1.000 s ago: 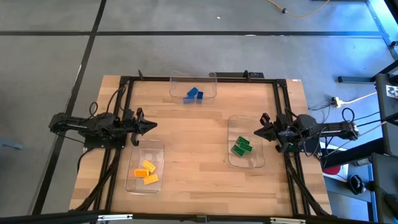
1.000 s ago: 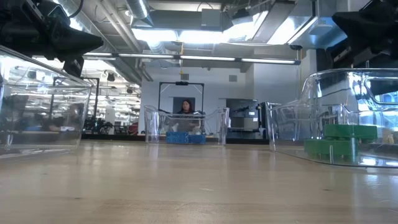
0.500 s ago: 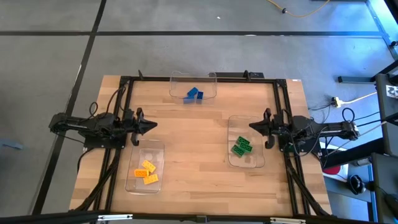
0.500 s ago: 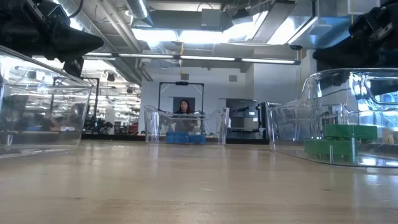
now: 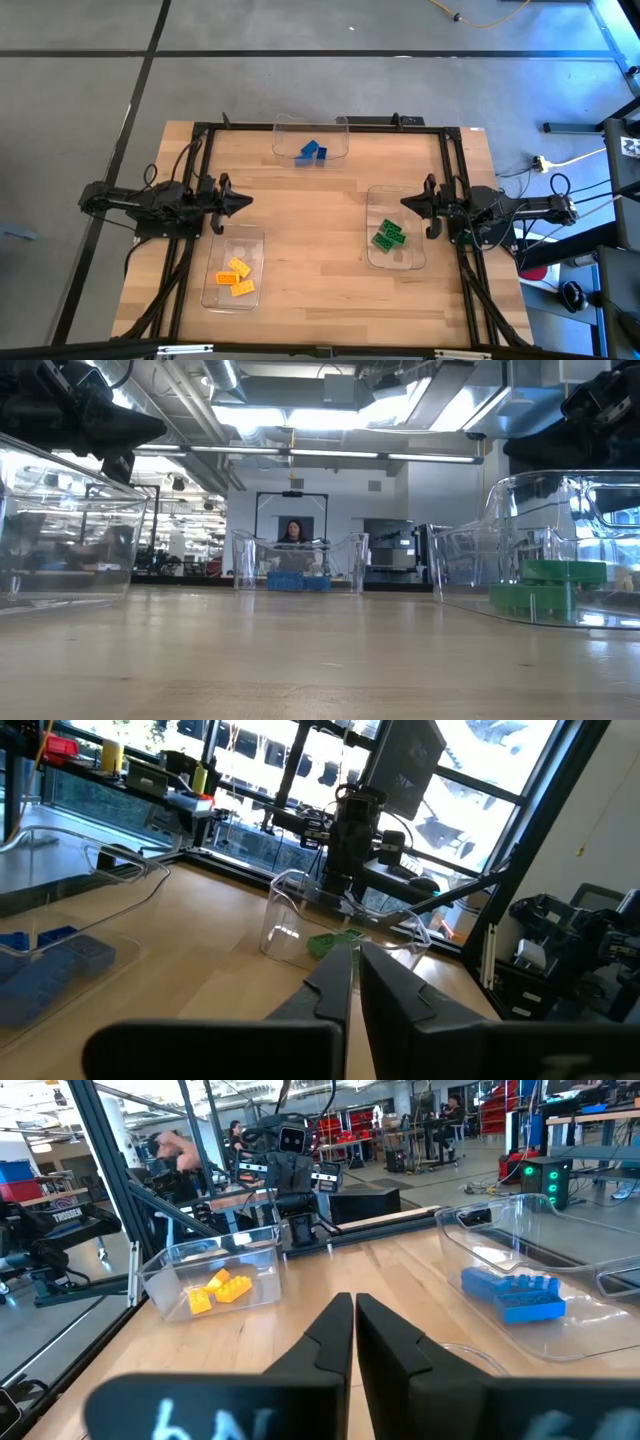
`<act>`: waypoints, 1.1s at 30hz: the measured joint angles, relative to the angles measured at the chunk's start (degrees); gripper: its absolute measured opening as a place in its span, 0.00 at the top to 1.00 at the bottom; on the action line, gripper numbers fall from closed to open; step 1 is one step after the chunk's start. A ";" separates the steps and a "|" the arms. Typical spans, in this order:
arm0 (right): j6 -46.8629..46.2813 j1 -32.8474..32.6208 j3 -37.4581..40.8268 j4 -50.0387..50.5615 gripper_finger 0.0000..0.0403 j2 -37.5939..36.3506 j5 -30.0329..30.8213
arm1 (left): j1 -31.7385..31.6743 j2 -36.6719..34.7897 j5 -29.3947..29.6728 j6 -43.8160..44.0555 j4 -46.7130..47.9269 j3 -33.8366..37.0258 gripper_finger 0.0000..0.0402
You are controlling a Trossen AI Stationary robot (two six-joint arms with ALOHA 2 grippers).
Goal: Sort & place blocks by color
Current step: Return to Home Position
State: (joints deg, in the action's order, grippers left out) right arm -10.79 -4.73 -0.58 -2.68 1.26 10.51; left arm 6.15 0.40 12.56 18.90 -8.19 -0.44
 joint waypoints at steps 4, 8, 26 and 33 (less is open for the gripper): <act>0.00 0.00 0.00 0.00 0.95 0.00 0.00 | 0.00 0.00 0.00 0.00 0.00 -0.01 0.98; -0.02 0.00 -0.02 0.00 0.95 0.00 0.00 | 0.00 0.00 0.00 0.00 0.00 0.00 0.99; -0.04 -0.02 -0.09 -0.01 0.95 0.00 0.00 | 0.00 0.00 0.00 0.00 0.00 0.00 0.94; -0.04 -0.02 -0.09 0.00 0.95 0.02 0.00 | 0.00 0.00 0.02 0.00 0.02 -0.01 0.95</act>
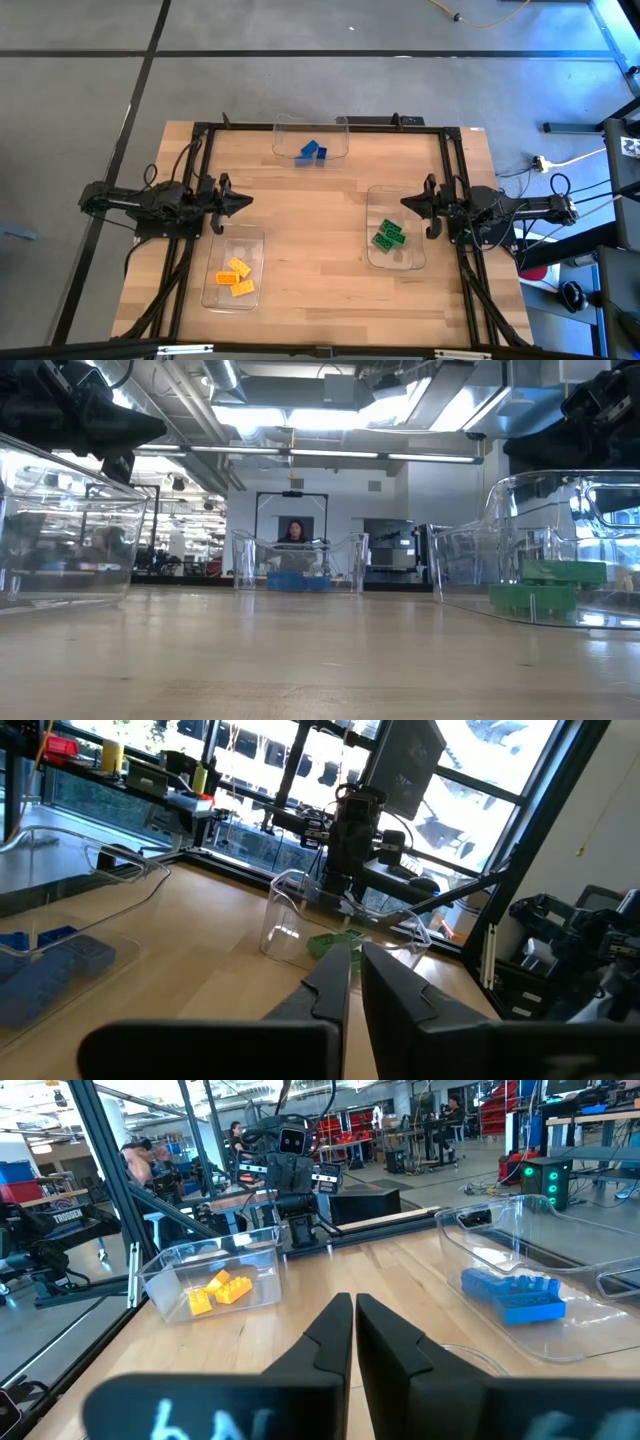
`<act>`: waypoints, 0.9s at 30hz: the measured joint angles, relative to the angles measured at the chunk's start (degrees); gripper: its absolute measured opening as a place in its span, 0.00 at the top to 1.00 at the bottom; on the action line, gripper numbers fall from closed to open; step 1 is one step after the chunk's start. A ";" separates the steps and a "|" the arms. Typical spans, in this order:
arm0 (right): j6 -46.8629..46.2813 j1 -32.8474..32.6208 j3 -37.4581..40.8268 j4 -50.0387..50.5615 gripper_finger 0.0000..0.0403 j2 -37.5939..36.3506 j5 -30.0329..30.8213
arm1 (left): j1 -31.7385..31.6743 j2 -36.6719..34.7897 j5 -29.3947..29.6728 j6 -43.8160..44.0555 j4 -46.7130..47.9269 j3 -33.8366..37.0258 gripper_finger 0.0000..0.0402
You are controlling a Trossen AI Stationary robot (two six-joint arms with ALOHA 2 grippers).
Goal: Sort & place blocks by color
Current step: Return to Home Position
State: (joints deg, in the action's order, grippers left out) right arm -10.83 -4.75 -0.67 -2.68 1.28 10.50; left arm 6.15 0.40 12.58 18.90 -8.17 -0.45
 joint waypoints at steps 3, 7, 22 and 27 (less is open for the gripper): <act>0.00 -0.01 0.00 0.00 0.95 0.00 0.00 | 0.00 0.00 -0.01 0.00 -0.01 0.02 0.96; 0.00 -0.01 0.00 0.00 0.95 0.00 0.00 | 0.00 0.00 -0.02 0.00 0.00 0.02 0.98; 0.00 -0.01 0.00 0.00 0.95 0.00 -0.01 | -0.01 0.02 0.00 0.00 -0.02 0.02 0.97; -0.01 -0.01 0.00 -0.01 0.95 0.00 -0.01 | -0.02 0.00 0.00 0.00 -0.01 0.00 0.95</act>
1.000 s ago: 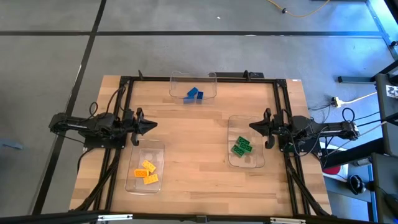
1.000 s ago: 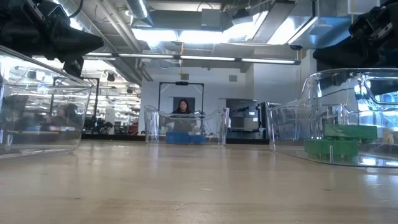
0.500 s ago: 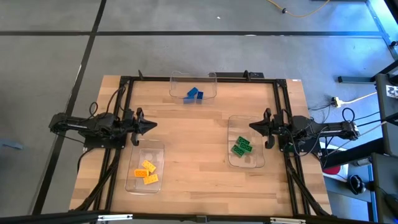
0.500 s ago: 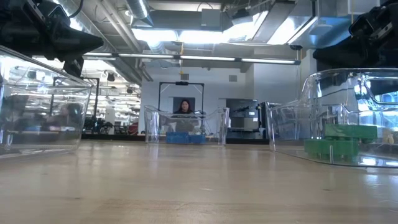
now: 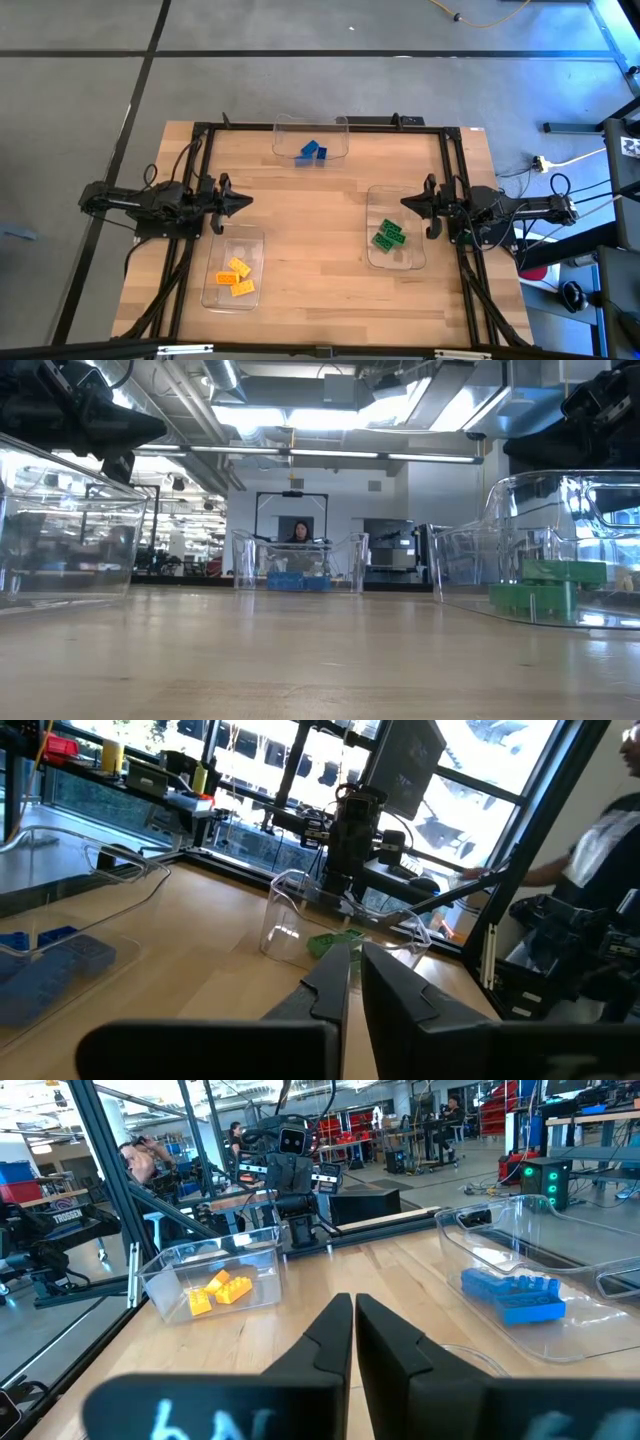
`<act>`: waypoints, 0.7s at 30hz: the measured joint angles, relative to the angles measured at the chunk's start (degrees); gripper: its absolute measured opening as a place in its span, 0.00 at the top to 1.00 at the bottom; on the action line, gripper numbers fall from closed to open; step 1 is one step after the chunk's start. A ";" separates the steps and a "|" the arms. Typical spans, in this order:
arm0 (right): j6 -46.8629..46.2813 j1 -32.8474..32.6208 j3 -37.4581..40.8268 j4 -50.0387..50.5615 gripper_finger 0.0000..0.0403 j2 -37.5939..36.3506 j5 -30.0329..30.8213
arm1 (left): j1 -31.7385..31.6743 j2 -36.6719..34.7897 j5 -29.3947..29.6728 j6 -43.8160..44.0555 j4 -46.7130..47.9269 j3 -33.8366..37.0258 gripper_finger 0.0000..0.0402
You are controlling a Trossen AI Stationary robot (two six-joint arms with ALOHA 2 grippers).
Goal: Sort & place blocks by color
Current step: Return to Home Position
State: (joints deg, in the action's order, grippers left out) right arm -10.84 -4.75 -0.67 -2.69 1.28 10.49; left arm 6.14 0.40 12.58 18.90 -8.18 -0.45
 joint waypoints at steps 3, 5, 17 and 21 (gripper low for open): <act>0.01 0.00 0.00 0.01 0.95 0.00 -0.01 | 0.01 0.01 0.00 0.00 0.00 0.01 0.94; 0.01 0.00 0.00 0.01 0.95 0.00 -0.01 | 0.02 0.00 0.00 0.00 -0.01 0.02 0.94; 0.00 0.00 0.00 0.01 0.95 0.00 -0.01 | 0.01 0.00 0.00 0.00 0.00 0.01 0.98; 0.01 0.00 0.00 0.01 0.95 0.00 -0.01 | 0.00 0.02 0.00 0.00 0.00 0.02 0.99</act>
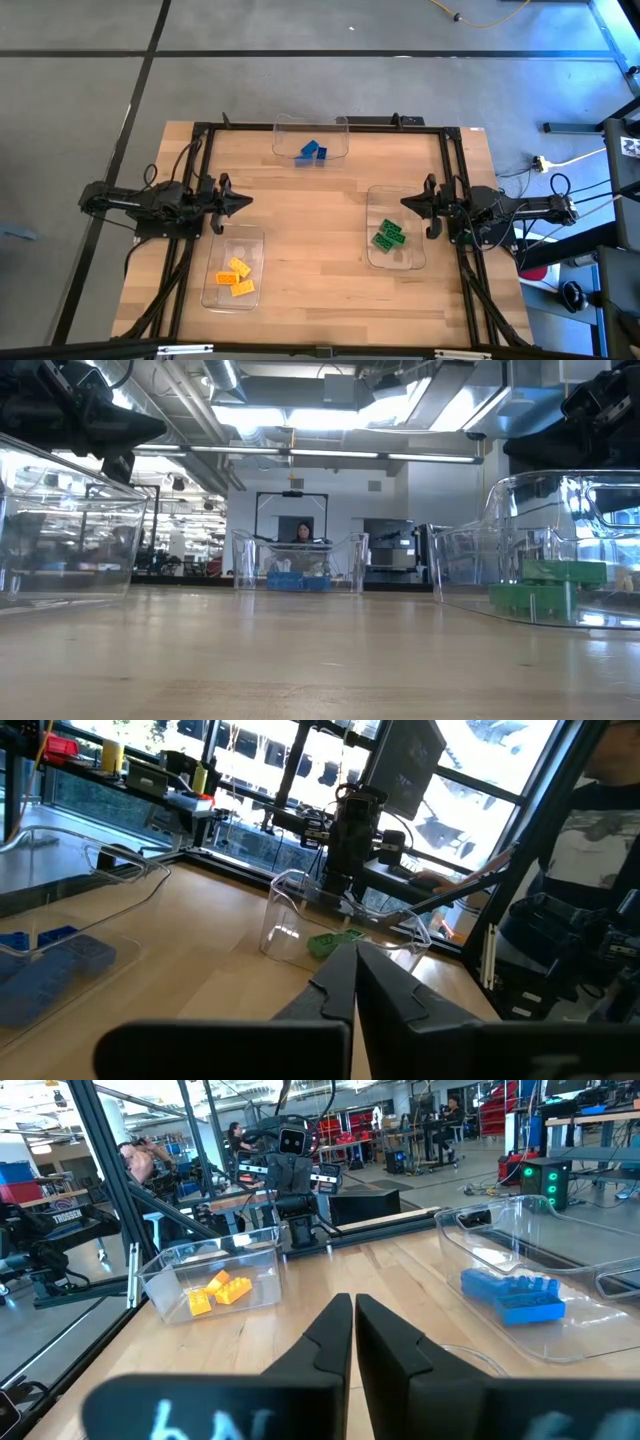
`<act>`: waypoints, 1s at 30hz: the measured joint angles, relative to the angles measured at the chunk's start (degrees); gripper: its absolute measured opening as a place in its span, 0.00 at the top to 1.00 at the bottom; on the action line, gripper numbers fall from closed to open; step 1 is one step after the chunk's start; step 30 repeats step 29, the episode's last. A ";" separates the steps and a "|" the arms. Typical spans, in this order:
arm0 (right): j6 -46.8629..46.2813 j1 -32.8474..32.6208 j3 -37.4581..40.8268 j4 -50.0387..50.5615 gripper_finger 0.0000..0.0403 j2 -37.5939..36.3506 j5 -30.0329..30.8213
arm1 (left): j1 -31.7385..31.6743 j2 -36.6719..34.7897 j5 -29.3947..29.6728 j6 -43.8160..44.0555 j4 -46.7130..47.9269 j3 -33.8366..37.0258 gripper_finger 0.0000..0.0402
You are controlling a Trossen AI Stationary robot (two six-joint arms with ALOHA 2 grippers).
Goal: Sort & place blocks by color
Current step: Return to Home Position
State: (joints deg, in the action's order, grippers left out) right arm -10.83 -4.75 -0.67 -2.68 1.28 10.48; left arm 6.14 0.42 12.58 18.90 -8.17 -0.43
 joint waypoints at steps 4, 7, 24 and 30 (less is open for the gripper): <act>-0.01 0.00 0.00 -0.01 0.95 0.00 0.00 | -0.01 0.00 0.00 0.00 0.00 -0.02 1.00; -0.01 0.00 0.00 0.00 0.95 0.00 0.01 | 0.00 -0.01 0.00 0.00 0.00 0.00 0.99; -0.02 0.00 0.00 0.00 0.95 0.00 0.00 | -0.01 -0.02 -0.02 0.01 0.01 -0.02 0.95; 0.00 0.00 0.00 0.00 0.95 0.00 0.01 | -0.01 0.00 0.00 0.00 0.01 -0.02 0.97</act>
